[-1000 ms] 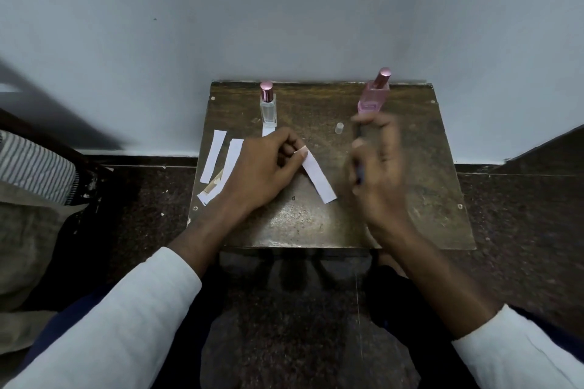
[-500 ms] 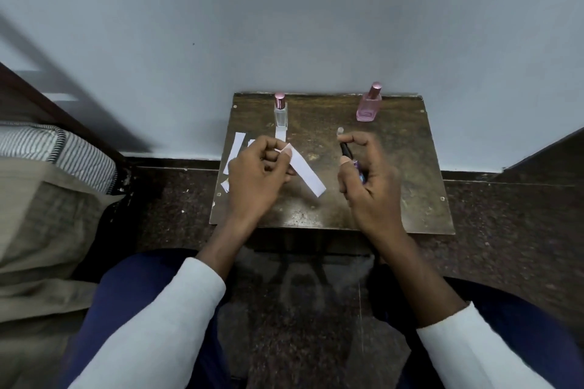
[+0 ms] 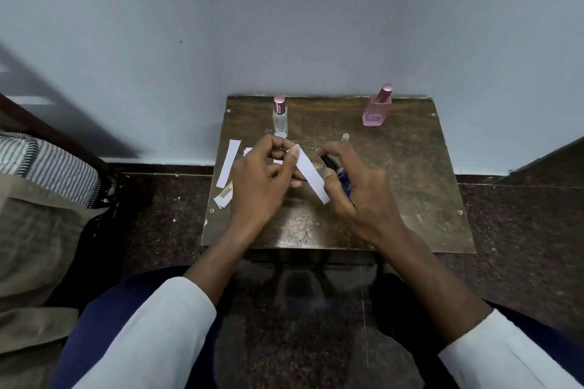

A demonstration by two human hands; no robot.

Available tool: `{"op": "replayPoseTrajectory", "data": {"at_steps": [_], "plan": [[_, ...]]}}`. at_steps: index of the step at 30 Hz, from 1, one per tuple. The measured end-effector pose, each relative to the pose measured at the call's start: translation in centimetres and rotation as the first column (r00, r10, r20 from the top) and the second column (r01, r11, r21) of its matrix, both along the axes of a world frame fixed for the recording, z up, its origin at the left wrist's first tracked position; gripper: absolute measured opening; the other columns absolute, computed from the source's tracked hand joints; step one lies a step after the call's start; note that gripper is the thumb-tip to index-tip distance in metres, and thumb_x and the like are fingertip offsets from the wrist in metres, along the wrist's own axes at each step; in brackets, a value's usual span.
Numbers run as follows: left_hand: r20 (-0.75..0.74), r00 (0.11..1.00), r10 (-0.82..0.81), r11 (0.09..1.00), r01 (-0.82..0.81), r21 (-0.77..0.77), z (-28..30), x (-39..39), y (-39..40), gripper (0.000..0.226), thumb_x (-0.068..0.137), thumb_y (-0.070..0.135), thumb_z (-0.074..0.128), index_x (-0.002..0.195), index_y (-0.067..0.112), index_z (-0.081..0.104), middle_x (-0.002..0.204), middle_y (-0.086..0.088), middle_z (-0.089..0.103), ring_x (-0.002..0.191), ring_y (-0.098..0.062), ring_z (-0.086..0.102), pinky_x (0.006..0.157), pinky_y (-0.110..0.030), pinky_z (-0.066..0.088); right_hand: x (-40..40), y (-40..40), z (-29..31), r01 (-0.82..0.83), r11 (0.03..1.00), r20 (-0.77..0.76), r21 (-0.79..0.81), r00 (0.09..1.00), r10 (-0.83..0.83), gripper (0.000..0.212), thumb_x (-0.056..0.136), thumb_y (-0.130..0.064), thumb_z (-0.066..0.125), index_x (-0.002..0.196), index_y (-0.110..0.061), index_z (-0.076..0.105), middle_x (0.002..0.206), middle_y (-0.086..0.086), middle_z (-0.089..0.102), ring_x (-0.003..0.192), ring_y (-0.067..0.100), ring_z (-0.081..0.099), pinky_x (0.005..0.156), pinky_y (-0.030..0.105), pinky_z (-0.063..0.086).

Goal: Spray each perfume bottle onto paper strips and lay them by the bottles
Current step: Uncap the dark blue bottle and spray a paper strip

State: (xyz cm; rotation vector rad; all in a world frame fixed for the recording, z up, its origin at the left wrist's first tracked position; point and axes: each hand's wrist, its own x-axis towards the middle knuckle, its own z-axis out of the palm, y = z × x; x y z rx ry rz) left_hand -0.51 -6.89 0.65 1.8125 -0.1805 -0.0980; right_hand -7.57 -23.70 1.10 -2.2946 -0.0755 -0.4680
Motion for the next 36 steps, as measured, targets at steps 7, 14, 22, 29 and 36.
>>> {"op": "replayPoseTrajectory", "data": {"at_steps": [7, 14, 22, 29, 36], "plan": [[-0.039, 0.999, -0.009, 1.0, 0.008, -0.004, -1.0, 1.0, 0.2, 0.013, 0.105, 0.02, 0.07, 0.108, 0.008, 0.071, 0.089, -0.006, 0.075, 0.075, -0.019, 0.081, 0.068, -0.036, 0.068, 0.8, -0.1, -0.3, 0.083, 0.996, 0.119, 0.046, 0.989, -0.088, 0.026, 0.099, -0.007, 0.058, 0.124, -0.012, 0.065, 0.09, -0.001, 0.07, 0.06, 0.017, 0.06, 0.054, 0.02, 0.045], [-0.052, 0.998, -0.018, 1.0, 0.017, -0.01, -1.1, 1.1, 0.0, 0.014, 0.105, 0.019, 0.07, 0.11, 0.006, 0.071, 0.089, -0.007, 0.075, 0.076, -0.019, 0.081, 0.068, -0.033, 0.068, 1.1, 0.6, -0.1, 0.089, 0.996, 0.201, 0.027, 0.975, -0.092, 0.024, 0.097, -0.006, 0.056, 0.119, -0.007, 0.067, 0.093, 0.0, 0.073, 0.063, 0.014, 0.058, 0.057, 0.011, 0.043], [-0.018, 1.0, -0.025, 1.0, 0.025, -0.015, -1.3, 1.3, 0.0, 0.013, 0.105, 0.019, 0.07, 0.11, 0.007, 0.07, 0.09, -0.009, 0.076, 0.075, -0.018, 0.081, 0.066, -0.033, 0.067, 0.9, 0.7, 0.0, 0.11, 0.994, 0.216, 0.027, 0.97, -0.113, 0.024, 0.095, -0.002, 0.057, 0.115, -0.001, 0.07, 0.092, 0.003, 0.071, 0.06, 0.016, 0.055, 0.055, 0.013, 0.041], [-0.018, 1.0, -0.023, 1.0, 0.023, -0.015, -1.4, 1.3, 0.0, 0.013, 0.105, 0.02, 0.07, 0.111, 0.008, 0.07, 0.092, -0.009, 0.076, 0.075, -0.019, 0.081, 0.066, -0.036, 0.067, 0.8, 0.8, -0.2, 0.111, 0.993, 0.202, 0.035, 0.972, -0.115, 0.023, 0.095, -0.001, 0.058, 0.114, -0.002, 0.07, 0.091, 0.004, 0.072, 0.061, 0.016, 0.055, 0.055, 0.01, 0.039], [-0.013, 1.0, -0.022, 1.0, 0.022, -0.013, -1.2, 1.5, 0.1, 0.015, 0.105, 0.02, 0.07, 0.112, 0.007, 0.07, 0.092, -0.006, 0.077, 0.075, -0.018, 0.081, 0.067, -0.037, 0.068, 0.7, 0.8, -0.3, 0.115, 0.992, 0.189, 0.043, 0.975, -0.121, 0.02, 0.094, -0.001, 0.059, 0.113, -0.004, 0.068, 0.089, 0.007, 0.073, 0.061, 0.015, 0.055, 0.053, 0.009, 0.038]]}}
